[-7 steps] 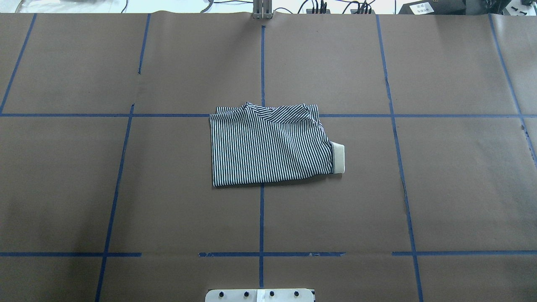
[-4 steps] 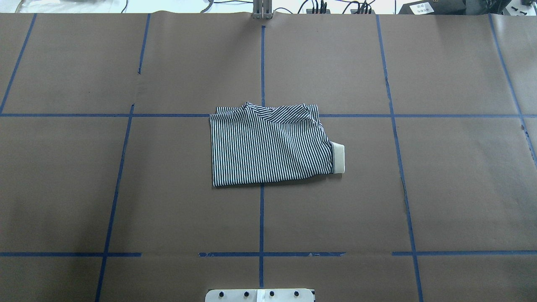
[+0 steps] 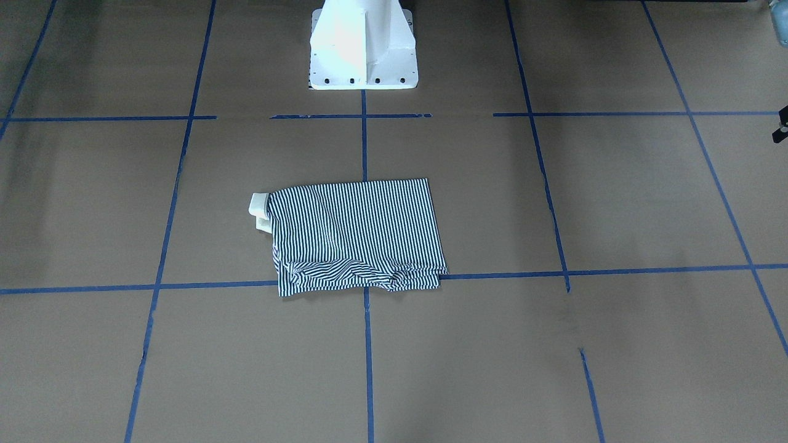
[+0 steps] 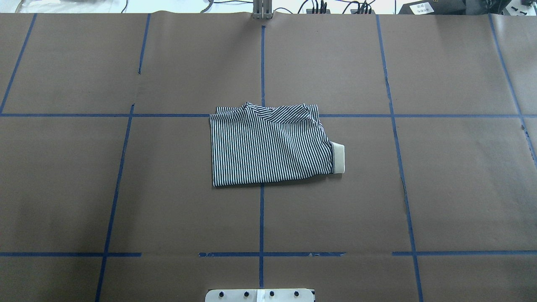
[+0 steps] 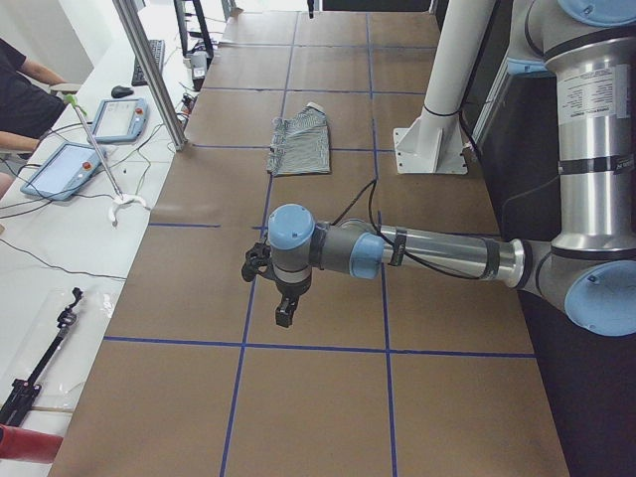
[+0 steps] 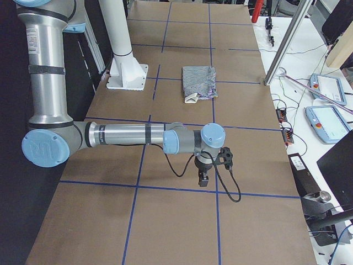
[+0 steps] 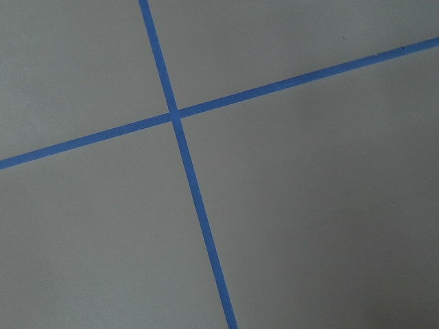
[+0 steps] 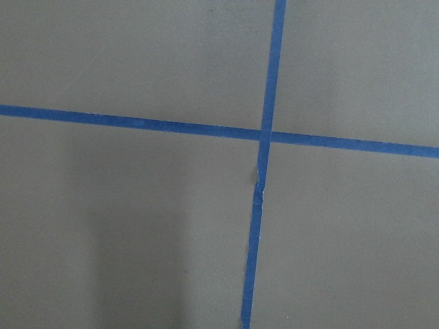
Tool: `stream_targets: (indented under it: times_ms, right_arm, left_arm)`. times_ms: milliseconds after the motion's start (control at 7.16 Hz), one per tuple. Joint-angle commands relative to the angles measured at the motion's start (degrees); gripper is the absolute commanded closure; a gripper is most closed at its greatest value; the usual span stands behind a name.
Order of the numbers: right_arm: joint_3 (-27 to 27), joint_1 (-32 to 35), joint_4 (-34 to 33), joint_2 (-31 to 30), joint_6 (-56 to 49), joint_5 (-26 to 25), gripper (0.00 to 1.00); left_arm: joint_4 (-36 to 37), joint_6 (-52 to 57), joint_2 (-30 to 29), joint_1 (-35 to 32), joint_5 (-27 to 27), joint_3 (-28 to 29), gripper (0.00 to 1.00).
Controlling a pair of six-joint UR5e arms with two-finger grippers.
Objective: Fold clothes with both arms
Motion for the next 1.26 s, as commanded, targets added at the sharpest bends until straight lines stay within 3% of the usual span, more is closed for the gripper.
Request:
stream_targets:
  times_ms: [0, 1118]
  right_arm:
    - [0.07, 0.0, 0.07, 0.0, -0.13, 0.02, 0.0]
    - [0.16, -0.09, 0.07, 0.17, -0.04, -0.07, 0.0]
  left_arm:
    - [0.08, -0.03, -1.07, 0.03, -0.01, 0.06, 0.0]
    - [-0.18, 0.06, -1.43, 0.03, -0.54, -2.22, 0.0]
